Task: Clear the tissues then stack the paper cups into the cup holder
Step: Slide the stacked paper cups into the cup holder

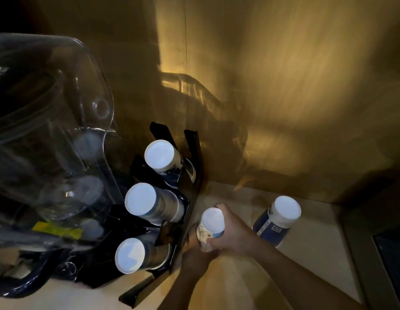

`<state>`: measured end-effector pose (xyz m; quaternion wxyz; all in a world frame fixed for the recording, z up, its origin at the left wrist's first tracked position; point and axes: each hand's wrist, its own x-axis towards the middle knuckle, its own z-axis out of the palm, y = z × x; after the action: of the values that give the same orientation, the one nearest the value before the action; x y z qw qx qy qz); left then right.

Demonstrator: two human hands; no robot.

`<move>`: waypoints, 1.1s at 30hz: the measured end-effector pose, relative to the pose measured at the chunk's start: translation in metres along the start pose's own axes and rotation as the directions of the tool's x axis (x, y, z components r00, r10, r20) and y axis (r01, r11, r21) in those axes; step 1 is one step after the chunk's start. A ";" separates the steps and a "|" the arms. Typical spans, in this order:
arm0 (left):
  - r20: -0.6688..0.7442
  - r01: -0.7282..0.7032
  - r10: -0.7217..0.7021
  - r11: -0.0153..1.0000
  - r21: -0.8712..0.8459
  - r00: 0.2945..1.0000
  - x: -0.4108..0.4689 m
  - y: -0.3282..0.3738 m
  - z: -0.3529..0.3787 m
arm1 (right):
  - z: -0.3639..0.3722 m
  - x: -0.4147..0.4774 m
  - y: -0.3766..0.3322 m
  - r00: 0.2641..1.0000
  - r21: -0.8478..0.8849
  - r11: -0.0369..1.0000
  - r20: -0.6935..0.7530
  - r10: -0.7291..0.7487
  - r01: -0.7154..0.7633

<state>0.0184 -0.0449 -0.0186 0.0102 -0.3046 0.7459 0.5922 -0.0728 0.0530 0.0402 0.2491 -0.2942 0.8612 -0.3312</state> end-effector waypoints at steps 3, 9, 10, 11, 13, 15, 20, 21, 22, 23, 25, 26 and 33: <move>-0.001 -0.007 0.007 0.997 -0.081 1.000 -0.003 0.000 -0.002 | 0.000 -0.003 0.001 0.999 0.017 0.999 -0.039 -0.030 0.031; -0.071 -0.132 0.119 0.969 -0.210 0.990 -0.016 0.034 -0.009 | -0.031 -0.010 -0.031 0.980 0.165 0.974 -0.148 -0.132 0.156; -0.083 -0.174 0.159 0.962 -0.213 0.984 -0.020 0.042 -0.011 | -0.038 -0.013 -0.039 0.972 0.184 0.965 -0.175 -0.154 0.186; -0.100 -0.221 0.204 0.951 -0.215 0.974 -0.024 0.050 -0.013 | -0.045 -0.015 -0.048 0.962 0.193 0.955 -0.200 -0.186 0.224; -0.152 -0.317 0.291 0.929 -0.192 0.945 -0.035 0.068 -0.018 | -0.057 -0.022 -0.067 0.932 0.180 0.933 -0.247 -0.264 0.312; -0.197 -0.387 0.355 0.908 -0.159 0.914 -0.047 0.085 -0.026 | -0.068 -0.029 -0.088 0.897 0.144 0.913 -0.299 -0.326 0.380; -0.311 -0.482 0.439 0.873 -0.074 0.843 -0.078 0.126 -0.056 | -0.089 -0.044 -0.137 0.812 0.104 0.843 -0.356 -0.464 0.527; -0.323 -0.491 0.450 0.869 -0.053 0.832 -0.084 0.132 -0.063 | -0.091 -0.046 -0.146 0.794 0.111 0.823 -0.361 -0.488 0.557; -0.336 -0.501 0.463 0.865 -0.031 0.820 -0.090 0.138 -0.070 | -0.093 -0.047 -0.154 0.778 0.126 0.801 -0.368 -0.510 0.585; -0.349 -0.513 0.477 0.858 -0.015 0.807 -0.095 0.143 -0.076 | -0.095 -0.049 -0.161 0.760 0.139 0.779 -0.377 -0.529 0.611; -0.371 -0.533 0.494 0.846 0.000 0.786 -0.103 0.150 -0.089 | -0.098 -0.050 -0.175 0.722 0.129 0.741 -0.385 -0.575 0.659; -0.382 -0.534 0.500 0.845 0.019 0.778 -0.105 0.151 -0.097 | -0.098 -0.049 -0.180 0.702 0.114 0.723 -0.383 -0.601 0.681; -0.457 -0.412 0.436 0.898 0.157 0.775 -0.102 0.137 -0.141 | -0.066 -0.034 -0.203 0.677 0.118 0.675 -0.281 -0.681 0.728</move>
<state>0.0866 -0.1099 0.1821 -0.3015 -0.2658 0.7879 0.4665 -0.0208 -0.0189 0.2372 0.0383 -0.5381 0.6588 -0.5243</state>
